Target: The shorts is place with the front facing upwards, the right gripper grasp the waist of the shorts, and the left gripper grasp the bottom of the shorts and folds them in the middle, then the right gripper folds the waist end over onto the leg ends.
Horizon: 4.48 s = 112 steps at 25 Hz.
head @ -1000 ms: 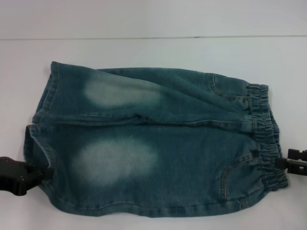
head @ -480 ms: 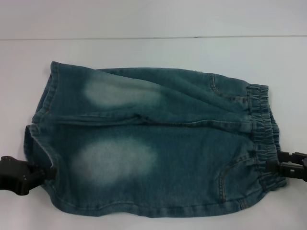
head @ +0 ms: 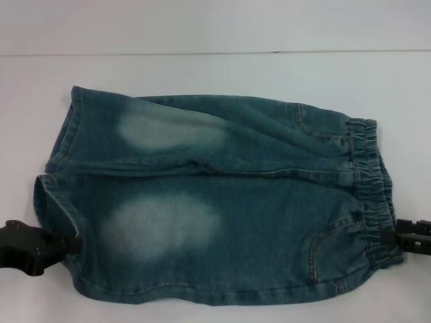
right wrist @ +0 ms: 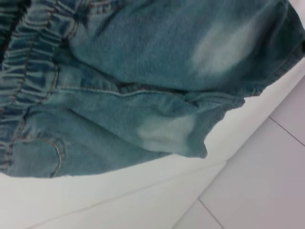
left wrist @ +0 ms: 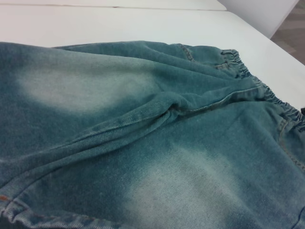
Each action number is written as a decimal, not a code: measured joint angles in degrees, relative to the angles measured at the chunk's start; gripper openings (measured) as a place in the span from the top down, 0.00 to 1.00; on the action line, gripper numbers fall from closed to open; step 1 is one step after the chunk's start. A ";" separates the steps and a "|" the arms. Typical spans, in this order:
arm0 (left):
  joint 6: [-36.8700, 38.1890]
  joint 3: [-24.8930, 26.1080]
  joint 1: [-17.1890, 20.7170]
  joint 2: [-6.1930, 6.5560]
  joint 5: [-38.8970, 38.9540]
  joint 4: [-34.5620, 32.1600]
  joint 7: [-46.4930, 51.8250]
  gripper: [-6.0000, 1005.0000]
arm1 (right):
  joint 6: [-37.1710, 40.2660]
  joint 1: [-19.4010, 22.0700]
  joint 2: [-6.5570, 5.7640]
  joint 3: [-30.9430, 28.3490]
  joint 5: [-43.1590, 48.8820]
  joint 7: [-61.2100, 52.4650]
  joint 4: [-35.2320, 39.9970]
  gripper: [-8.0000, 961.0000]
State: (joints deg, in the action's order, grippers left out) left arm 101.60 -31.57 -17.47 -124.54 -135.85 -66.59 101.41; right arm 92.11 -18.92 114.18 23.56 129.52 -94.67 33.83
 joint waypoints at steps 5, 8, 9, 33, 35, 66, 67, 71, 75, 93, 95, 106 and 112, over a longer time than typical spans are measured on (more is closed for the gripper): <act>-0.17 0.00 -0.14 0.04 -0.02 0.62 -0.09 0.95 | 0.16 0.12 -0.01 0.03 1.58 -0.47 0.10 0.13; -0.20 0.02 -0.23 0.05 -0.03 0.75 -0.13 0.95 | 0.09 0.12 -0.02 -0.06 1.91 -0.51 0.10 0.14; -0.20 0.02 -0.26 0.06 -0.03 0.84 -0.14 0.95 | 0.18 0.07 -0.02 0.02 2.06 -0.66 0.08 0.14; 0.09 -1.51 -0.20 0.30 2.20 1.21 -0.25 0.94 | -0.43 -3.12 0.23 4.29 3.66 -3.99 0.23 0.16; 0.08 -1.51 -0.19 0.30 2.21 1.24 -0.26 0.94 | -0.80 -3.36 0.34 4.51 3.67 -3.50 0.23 0.25; -15.38 2.46 -0.95 0.46 14.80 6.36 -1.02 0.95 | -0.95 -5.75 0.21 -1.04 -9.85 -5.60 -3.09 0.90; -17.94 2.57 -1.21 0.49 16.27 7.56 -1.02 0.95 | -2.56 -5.85 0.20 -1.39 -11.89 -6.21 -3.88 0.90; -25.48 2.59 -2.60 0.53 19.95 10.98 -1.04 0.95 | -6.45 -5.91 0.57 -2.44 -21.72 -6.19 -7.36 0.88; -32.57 2.52 -4.34 0.53 23.34 14.65 -1.11 0.95 | -11.24 -6.63 1.08 -2.59 -28.86 -6.05 -10.05 0.86; -50.64 2.04 -14.99 0.62 26.80 28.51 -10.74 0.96 | -34.24 -15.27 2.36 -1.71 -34.35 -3.94 -13.70 0.79; -52.78 2.05 -15.94 0.62 26.86 29.96 -10.97 0.96 | -36.81 -16.10 2.57 -1.03 -34.37 -3.62 -14.00 0.78; -52.39 2.03 -15.35 0.44 27.21 29.83 -11.21 0.70 | -37.95 -15.48 3.33 -0.90 -34.81 -2.18 -13.17 0.55; -48.34 2.04 -13.94 0.42 28.83 28.52 -11.50 0.43 | -35.92 -13.24 2.60 -0.59 -35.54 -3.04 -11.48 0.26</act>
State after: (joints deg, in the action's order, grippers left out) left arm 53.26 -29.53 -31.41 -124.12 -107.02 -38.07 89.91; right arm 56.19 -32.16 116.79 22.97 93.98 -97.71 22.34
